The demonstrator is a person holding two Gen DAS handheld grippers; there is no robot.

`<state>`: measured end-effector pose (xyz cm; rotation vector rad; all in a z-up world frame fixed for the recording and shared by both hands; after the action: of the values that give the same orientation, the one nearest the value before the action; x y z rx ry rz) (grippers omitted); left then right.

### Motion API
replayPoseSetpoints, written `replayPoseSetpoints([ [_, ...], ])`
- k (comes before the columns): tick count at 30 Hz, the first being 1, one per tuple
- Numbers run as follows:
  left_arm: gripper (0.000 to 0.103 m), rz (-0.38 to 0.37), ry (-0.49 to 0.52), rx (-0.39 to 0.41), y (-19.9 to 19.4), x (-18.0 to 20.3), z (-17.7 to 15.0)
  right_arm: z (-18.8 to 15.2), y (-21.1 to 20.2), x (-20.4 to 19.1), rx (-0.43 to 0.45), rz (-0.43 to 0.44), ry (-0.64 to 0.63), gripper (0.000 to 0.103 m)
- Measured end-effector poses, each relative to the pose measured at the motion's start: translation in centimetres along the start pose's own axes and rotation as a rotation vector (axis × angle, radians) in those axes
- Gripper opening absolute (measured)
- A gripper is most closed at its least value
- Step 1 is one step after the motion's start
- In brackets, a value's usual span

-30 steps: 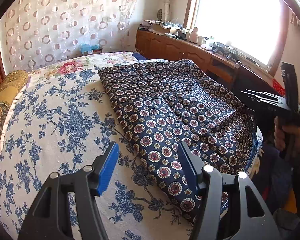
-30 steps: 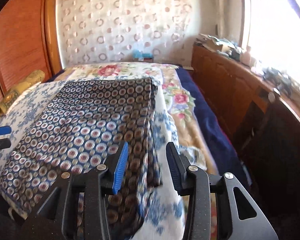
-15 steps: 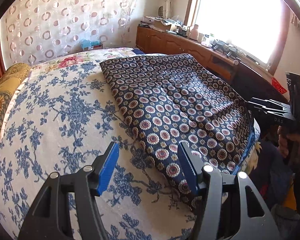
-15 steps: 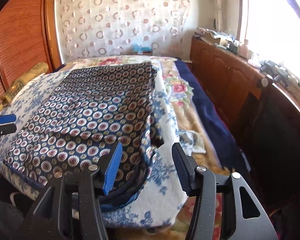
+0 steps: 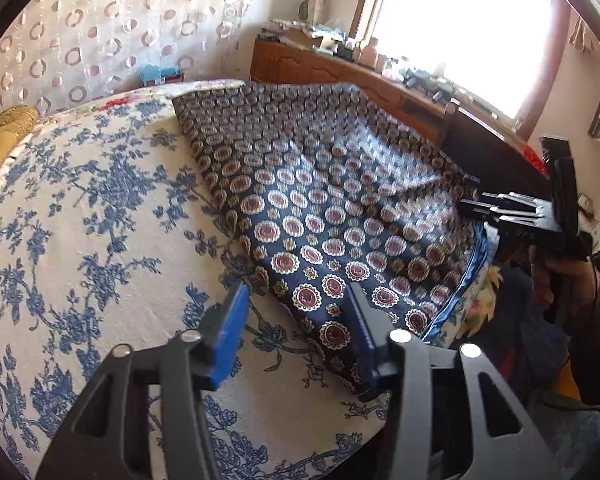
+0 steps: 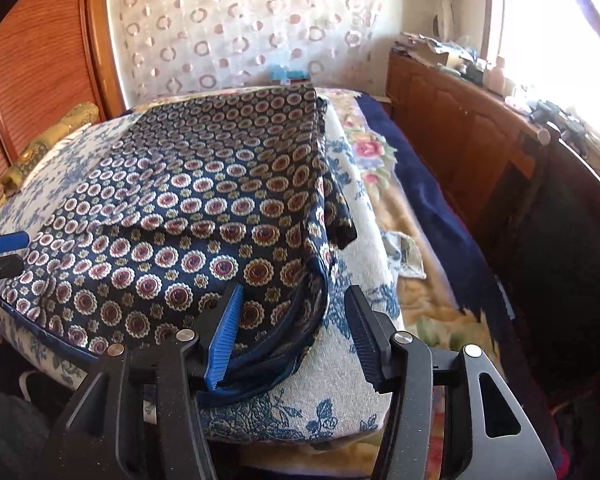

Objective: Fold small clothes
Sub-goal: 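Press the folded shirt edges square with both open tools, then grasp the navy shirt edge with the left tool and lift it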

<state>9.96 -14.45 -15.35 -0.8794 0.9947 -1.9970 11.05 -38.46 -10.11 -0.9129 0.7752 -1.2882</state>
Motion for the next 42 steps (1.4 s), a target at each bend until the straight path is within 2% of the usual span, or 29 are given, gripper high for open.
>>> replayPoseSetpoints([
  [6,0.034,-0.016,0.004,-0.014,0.4,0.3,-0.3,-0.6,0.2,-0.3,-0.01,0.016,-0.014,0.053],
  [15,0.034,-0.034,0.021,-0.02,0.4,0.6,-0.3,-0.9,0.1,-0.9,-0.023,0.034,-0.038,0.052],
  [18,0.033,-0.037,0.029,-0.021,0.4,0.7,-0.4,-1.0,0.2,-1.5,-0.029,0.032,-0.061,0.043],
  [19,0.024,-0.042,0.031,-0.022,0.4,0.7,-0.3,-1.0,0.2,-1.6,-0.032,0.036,-0.065,0.037],
  [20,0.019,-0.049,0.035,-0.026,0.5,0.8,-0.4,-1.0,0.2,-1.9,-0.036,0.041,-0.072,0.033],
  [22,0.016,-0.052,0.036,-0.023,0.6,0.8,-0.3,-1.0,0.1,-2.2,-0.046,0.063,-0.087,0.018],
  [25,0.01,-0.051,0.03,-0.021,0.6,0.7,-0.2,-1.0,0.1,-2.2,-0.051,0.059,-0.096,0.01],
  [30,0.004,-0.049,0.029,-0.007,0.3,0.6,-0.1,-1.3,-0.1,-1.4,-0.05,0.03,-0.078,0.01],
  [32,0.002,-0.047,0.028,0.001,0.2,0.7,0.1,-1.3,-0.1,-1.2,-0.051,0.023,-0.075,0.013],
  [36,0.002,-0.048,0.023,0.021,-0.2,0.7,0.4,-1.2,0.0,0.2,-0.054,-0.012,-0.025,0.041],
  [41,0.002,-0.055,0.013,0.027,-0.3,0.7,0.5,-1.2,0.2,-0.5,-0.06,0.05,-0.028,0.044],
  [42,0.002,-0.054,0.013,0.025,-0.2,0.7,0.5,-1.2,0.2,-1.1,-0.06,0.048,-0.055,0.041],
])
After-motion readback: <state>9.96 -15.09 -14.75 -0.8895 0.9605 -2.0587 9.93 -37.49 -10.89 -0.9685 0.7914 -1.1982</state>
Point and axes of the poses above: each gripper's, at about its wrist camera, not at the fingertips, and y roughly the way its jaws point, x to its right, z to its top, the point moved 9 cm from there along y, roughly the way its jaws point, and after that the axes turned 15 degrees about -x, right-handed, at the moved point
